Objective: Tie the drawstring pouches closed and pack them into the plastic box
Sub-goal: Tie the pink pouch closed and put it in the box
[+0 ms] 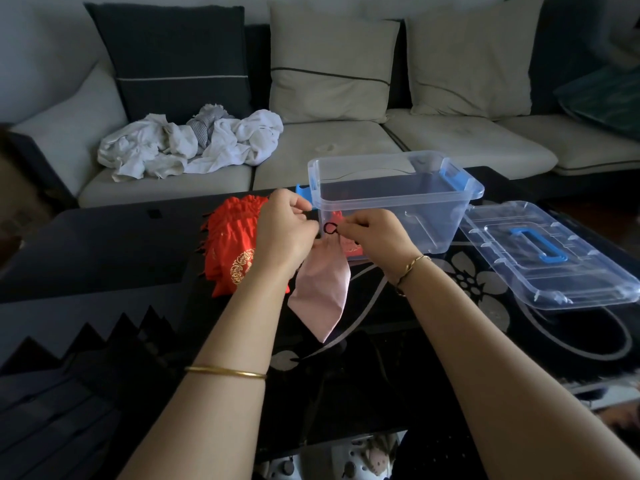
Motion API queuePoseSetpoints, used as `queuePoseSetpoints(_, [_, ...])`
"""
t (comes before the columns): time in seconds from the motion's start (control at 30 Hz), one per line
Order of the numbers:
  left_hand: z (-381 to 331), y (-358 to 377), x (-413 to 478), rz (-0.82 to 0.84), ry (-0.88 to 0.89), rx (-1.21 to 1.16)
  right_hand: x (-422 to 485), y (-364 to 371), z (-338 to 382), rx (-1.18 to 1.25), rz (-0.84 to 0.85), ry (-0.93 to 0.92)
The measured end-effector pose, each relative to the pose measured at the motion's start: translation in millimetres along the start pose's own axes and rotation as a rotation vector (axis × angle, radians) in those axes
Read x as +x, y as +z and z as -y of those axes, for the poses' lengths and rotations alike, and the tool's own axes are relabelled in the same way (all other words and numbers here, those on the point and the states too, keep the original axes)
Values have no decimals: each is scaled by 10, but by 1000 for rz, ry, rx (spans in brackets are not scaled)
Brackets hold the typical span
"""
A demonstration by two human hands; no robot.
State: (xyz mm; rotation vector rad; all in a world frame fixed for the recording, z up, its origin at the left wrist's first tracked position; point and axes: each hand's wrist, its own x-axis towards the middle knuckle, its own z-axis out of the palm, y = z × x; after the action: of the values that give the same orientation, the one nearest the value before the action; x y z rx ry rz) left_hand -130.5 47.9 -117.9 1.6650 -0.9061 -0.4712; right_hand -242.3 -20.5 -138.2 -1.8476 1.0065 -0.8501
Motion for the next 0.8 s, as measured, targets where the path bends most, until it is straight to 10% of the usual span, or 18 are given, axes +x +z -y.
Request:
queuePoseSetpoints(0.23, [-22, 42, -64, 73, 335, 317, -48, -60, 24, 270, 41, 140])
queuePoseSetpoints(0.57, [16, 102, -15, 8, 331, 458, -40, -67, 21, 382, 148, 121])
queuePoseSetpoints(0.8, [93, 12, 32, 22, 337, 496, 26, -137, -83, -5, -5, -23])
